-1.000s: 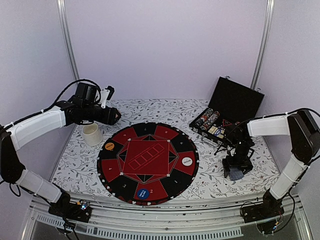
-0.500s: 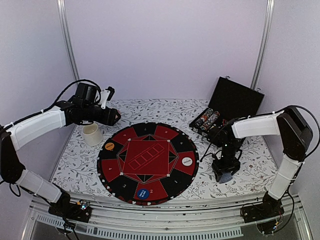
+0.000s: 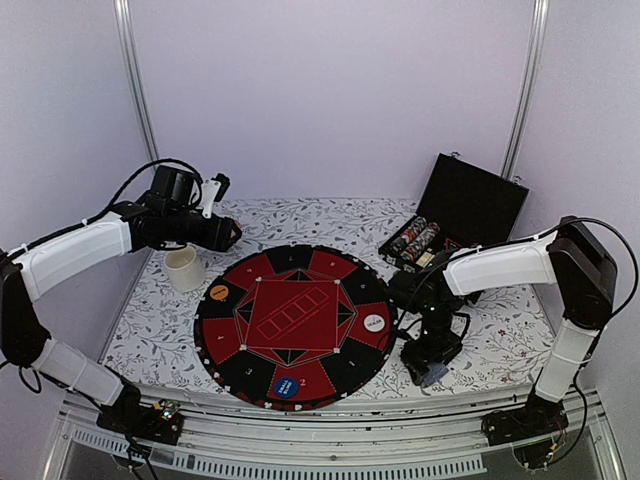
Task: Distribute texas hold em gaming equipment
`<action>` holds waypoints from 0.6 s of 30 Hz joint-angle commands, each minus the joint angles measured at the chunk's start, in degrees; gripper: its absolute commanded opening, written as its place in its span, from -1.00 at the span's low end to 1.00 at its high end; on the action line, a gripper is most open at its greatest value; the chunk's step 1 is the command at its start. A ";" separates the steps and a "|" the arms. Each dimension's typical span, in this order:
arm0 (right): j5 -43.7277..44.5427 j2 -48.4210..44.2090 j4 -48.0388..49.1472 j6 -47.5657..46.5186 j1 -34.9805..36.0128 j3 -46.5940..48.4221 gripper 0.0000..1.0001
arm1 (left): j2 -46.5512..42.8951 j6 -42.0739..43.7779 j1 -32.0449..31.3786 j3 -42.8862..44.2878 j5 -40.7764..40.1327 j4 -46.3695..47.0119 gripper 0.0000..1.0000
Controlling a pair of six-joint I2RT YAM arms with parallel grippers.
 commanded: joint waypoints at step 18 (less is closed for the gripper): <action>8.84 -19.78 6.16 9.88 0.52 -0.79 0.98 | 1.79 -1.65 -3.85 2.84 1.83 -0.10 0.36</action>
